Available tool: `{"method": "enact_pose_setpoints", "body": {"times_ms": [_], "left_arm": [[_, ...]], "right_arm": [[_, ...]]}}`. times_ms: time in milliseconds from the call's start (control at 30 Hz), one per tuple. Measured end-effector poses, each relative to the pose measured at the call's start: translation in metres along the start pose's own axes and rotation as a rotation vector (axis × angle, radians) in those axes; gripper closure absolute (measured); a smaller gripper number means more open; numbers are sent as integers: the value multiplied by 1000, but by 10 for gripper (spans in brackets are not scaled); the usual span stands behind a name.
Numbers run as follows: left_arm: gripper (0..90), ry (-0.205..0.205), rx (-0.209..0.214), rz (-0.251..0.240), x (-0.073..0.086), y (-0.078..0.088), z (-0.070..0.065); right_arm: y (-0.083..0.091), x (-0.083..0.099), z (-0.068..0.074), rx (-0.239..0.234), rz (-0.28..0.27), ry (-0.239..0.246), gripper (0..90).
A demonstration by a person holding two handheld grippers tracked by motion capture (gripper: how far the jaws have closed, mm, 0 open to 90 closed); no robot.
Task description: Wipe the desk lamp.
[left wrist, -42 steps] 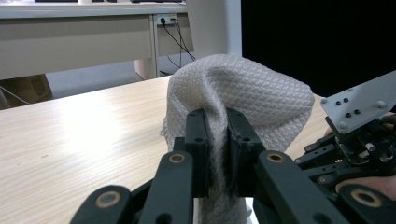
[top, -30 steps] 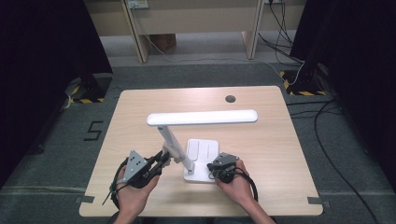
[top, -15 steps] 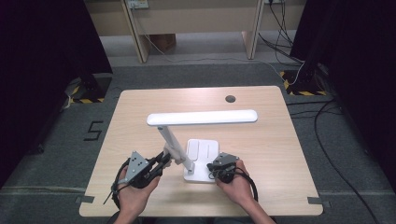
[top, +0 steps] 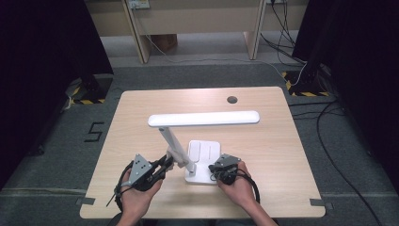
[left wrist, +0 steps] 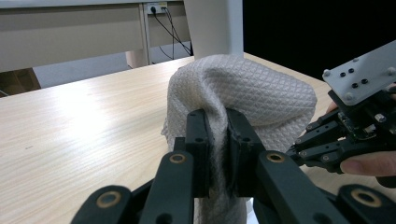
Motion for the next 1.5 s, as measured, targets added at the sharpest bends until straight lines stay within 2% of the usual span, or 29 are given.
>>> {"method": "enact_pose_setpoints", "body": {"times_ms": [1500], "left_arm": [[807, 6, 19, 29, 24, -19, -2]], "right_arm": [[0, 1, 0, -1, 0, -14, 900]]}}
Point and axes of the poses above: each handheld gripper's, and its own axes: y roughly backward along the jaws, x roughly out of its underside, z roughly to its left, the point moved 10 cm from there along -y, roughly forward along the jaws, and after that the axes turned 8 degrees about z, right-handed, at the moved point
